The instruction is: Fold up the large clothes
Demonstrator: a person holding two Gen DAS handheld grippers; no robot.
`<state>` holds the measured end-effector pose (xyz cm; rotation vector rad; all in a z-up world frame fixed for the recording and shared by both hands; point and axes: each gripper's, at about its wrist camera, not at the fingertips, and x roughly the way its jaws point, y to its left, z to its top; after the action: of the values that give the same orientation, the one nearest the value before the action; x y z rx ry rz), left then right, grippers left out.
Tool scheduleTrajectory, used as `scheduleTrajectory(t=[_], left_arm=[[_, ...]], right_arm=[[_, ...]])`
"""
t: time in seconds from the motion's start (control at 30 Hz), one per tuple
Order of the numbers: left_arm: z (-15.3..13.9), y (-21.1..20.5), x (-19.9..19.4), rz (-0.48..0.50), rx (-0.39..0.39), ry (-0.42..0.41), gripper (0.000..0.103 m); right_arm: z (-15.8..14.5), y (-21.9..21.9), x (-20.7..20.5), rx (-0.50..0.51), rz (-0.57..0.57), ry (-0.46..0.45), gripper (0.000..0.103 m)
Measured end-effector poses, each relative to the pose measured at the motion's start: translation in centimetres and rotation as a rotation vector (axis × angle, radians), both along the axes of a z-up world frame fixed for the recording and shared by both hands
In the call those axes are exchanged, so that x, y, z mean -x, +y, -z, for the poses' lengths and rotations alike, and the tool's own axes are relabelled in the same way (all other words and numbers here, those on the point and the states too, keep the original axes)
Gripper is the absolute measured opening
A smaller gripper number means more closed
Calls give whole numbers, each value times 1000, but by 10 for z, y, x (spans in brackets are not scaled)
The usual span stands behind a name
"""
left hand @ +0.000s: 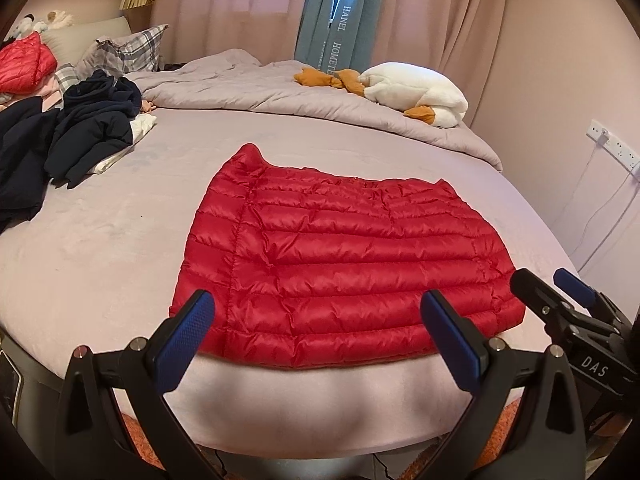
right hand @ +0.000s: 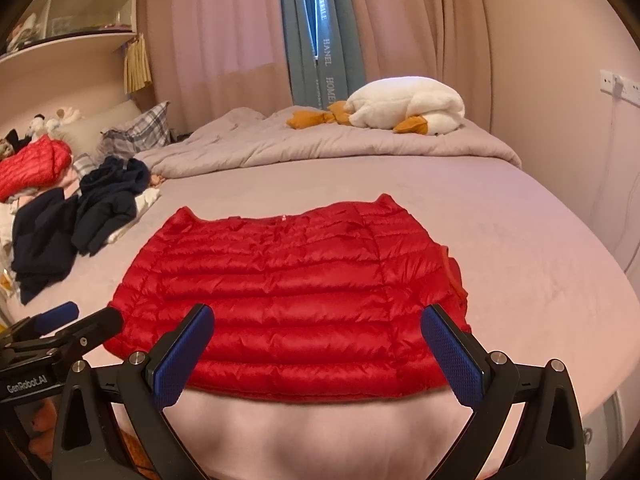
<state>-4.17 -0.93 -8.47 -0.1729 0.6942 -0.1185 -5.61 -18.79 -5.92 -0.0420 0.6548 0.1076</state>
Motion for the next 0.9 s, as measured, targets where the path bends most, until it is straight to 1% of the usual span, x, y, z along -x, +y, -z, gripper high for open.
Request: scheduleTrajectory(t=[0.33,0.9], left_arm=[[1,-1,1,8,13,7,103],[2,-3,0,11,4,11,103]], right_arm=[[1,4,0,13,7,6,102],[5,8,-3,24,-1,21,102]])
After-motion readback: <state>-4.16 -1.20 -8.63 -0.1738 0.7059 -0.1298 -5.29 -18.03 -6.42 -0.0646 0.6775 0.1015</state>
